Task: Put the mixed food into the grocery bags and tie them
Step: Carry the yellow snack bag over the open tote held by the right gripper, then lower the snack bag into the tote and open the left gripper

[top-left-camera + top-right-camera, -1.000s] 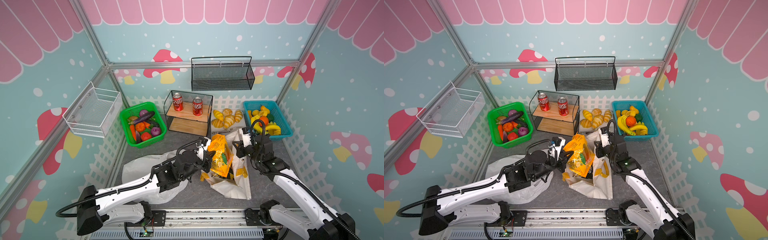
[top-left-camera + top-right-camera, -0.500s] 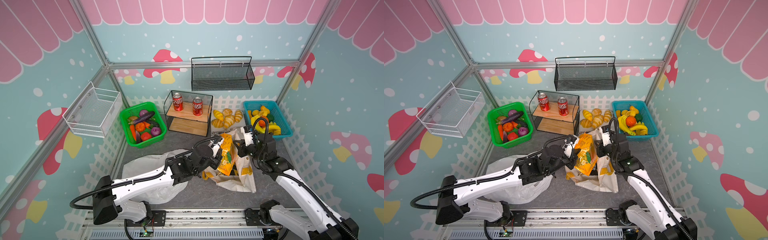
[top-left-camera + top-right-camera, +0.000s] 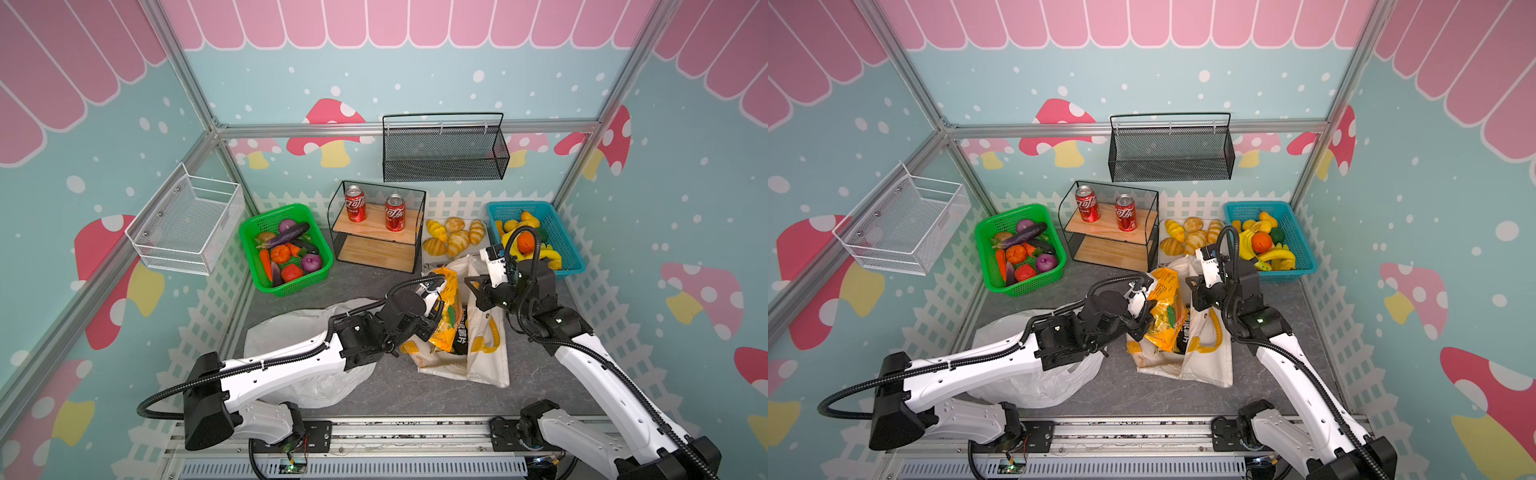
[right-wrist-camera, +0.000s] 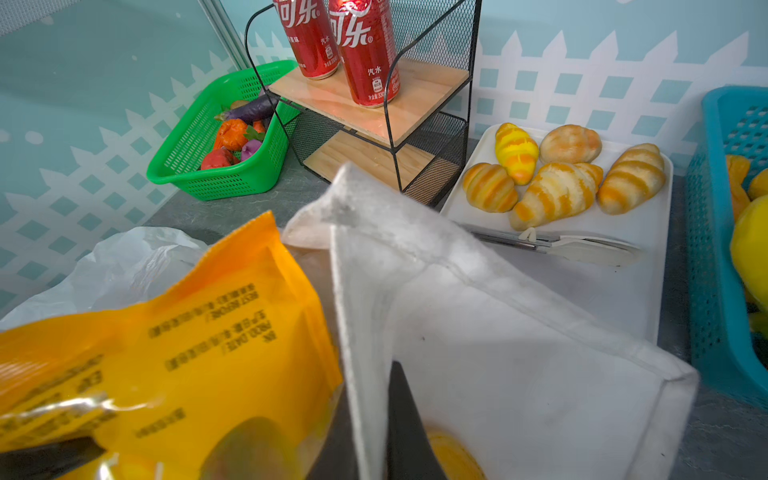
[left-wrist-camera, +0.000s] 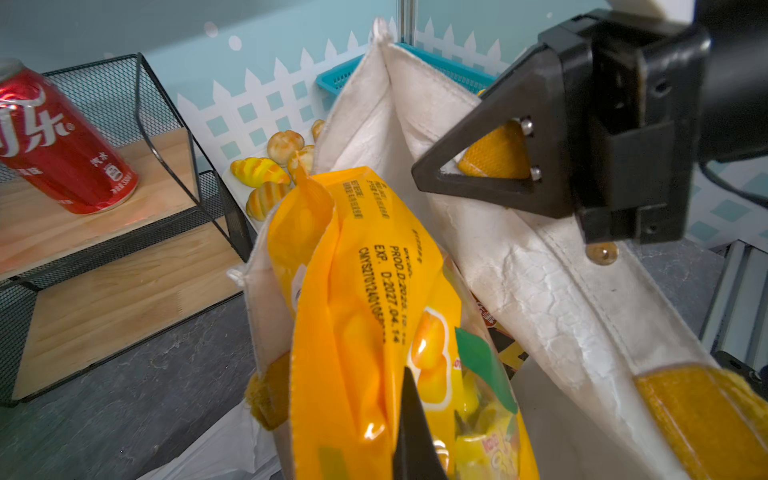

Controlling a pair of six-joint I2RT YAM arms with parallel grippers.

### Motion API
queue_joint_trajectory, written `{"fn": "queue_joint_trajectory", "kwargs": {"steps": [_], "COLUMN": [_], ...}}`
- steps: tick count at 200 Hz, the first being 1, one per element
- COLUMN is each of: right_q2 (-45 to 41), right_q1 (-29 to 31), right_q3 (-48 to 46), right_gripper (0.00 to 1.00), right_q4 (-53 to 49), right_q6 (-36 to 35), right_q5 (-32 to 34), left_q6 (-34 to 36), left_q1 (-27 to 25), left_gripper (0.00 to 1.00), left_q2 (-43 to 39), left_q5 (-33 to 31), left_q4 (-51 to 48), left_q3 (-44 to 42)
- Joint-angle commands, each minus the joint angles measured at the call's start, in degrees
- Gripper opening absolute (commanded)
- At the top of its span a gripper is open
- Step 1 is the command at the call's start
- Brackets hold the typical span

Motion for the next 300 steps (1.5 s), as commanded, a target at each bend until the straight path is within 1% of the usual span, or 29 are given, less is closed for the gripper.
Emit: {"fn": "queue_joint_trajectory", "kwargs": {"steps": [1,25,40,56,70,77,85,94,111,126,137,153,165,179,187,198,206,212,222,240,257,274,300], "right_q2": [-0.68,-0.89,-1.34,-1.89,-2.33,-2.43,-2.54,-2.49,-2.52,-2.61,-2.78,-3.05,-3.14,-2.97,-2.75,-2.61,-2.34,-2.19,-1.99,-1.86,-1.77,-1.72,-1.66], "right_q1": [-0.19,-0.82,-1.56,-2.73,-4.01,-4.56,-5.31,-6.25,-7.99,-9.83,-11.15,-12.82,-13.86,-14.96,-15.30,-15.66,-15.77,-15.94,-16.05,-16.14,-16.21,-16.22,-16.22], "right_q3": [2.81,0.03,-1.69,-3.61,-4.81,-5.31,-5.78,-6.33,-7.54,-9.17,-10.42,-11.86,-12.56,-13.06,-13.34,-13.68,-14.01,-14.22,-14.39,-14.29,-14.16,-14.19,-14.13], "right_gripper": [0.00,0.00,0.00,0.00,0.00,0.00,0.00,0.00,0.00,0.00,0.00,0.00,0.00,0.00,0.00,0.00,0.00,0.00,0.00,0.00,0.00,0.00,0.00], "right_q4": [5.83,9.37,11.40,13.21,14.58,15.10,15.70,16.17,16.83,17.65,18.53,19.39,19.94,20.39,20.57,21.14,21.45,21.77,21.98,22.15,22.18,22.26,22.64], "right_q6": [3.18,6.42,8.27,10.04,11.30,11.96,12.39,12.66,13.20,14.12,14.82,15.57,15.94,16.04,16.12,16.30,16.39,16.50,16.66,16.57,16.46,16.39,16.22], "right_q5": [-7.29,-9.73,-10.89,-11.97,-12.75,-13.06,-13.48,-13.93,-14.92,-16.20,-17.12,-17.82,-18.31,-18.93,-19.16,-19.30,-19.52,-19.66,-19.87,-19.91,-20.08,-19.98,-20.04], "left_q6": [1.17,-2.05,-4.49,-7.86,-9.92,-10.08,-10.01,-9.61,-9.66,-10.19,-10.19,-9.40,-9.11,-10.08,-10.87,-12.98,-14.23,-14.84,-15.21,-16.26,-16.53,-16.44,-17.06], "left_q1": [0.45,1.27,1.94,2.95,3.37,3.39,3.34,3.37,4.15,5.21,5.75,6.25,6.62,7.25,7.80,8.93,9.52,9.66,9.83,9.83,9.87,9.84,9.66], "left_gripper": [0.00,0.00,0.00,0.03,0.08,0.13,0.21,0.30,0.44,0.53,0.64,0.76,0.81,0.83,0.84,0.81,0.76,0.70,0.62,0.49,0.41,0.38,0.37], "left_q2": [2.83,5.78,8.17,10.39,11.80,12.34,13.01,13.41,13.24,11.90,10.18,6.84,3.77,-0.77,-3.46,-6.70,-8.55,-9.32,-9.34,-6.32,-2.38,1.51,7.81], "left_q5": [6.93,16.50,20.21,25.27,29.09,29.97,30.33,29.31,27.87,28.31,28.00,27.61,27.46,27.21,27.25,27.30,27.57,27.64,27.41,27.43,28.22,27.89,26.96], "left_q4": [1.59,6.41,8.70,11.80,14.15,14.53,14.01,13.36,13.32,14.74,15.66,16.35,16.14,16.20,16.86,18.05,18.83,19.14,19.49,21.04,22.28,24.88,30.13], "left_q3": [2.77,2.93,3.20,2.87,2.60,2.75,3.16,3.31,2.40,0.53,-1.23,-4.53,-7.34,-11.69,-14.95,-18.94,-21.13,-22.92,-25.08,-27.43,-27.46,-27.37,-26.90]}}
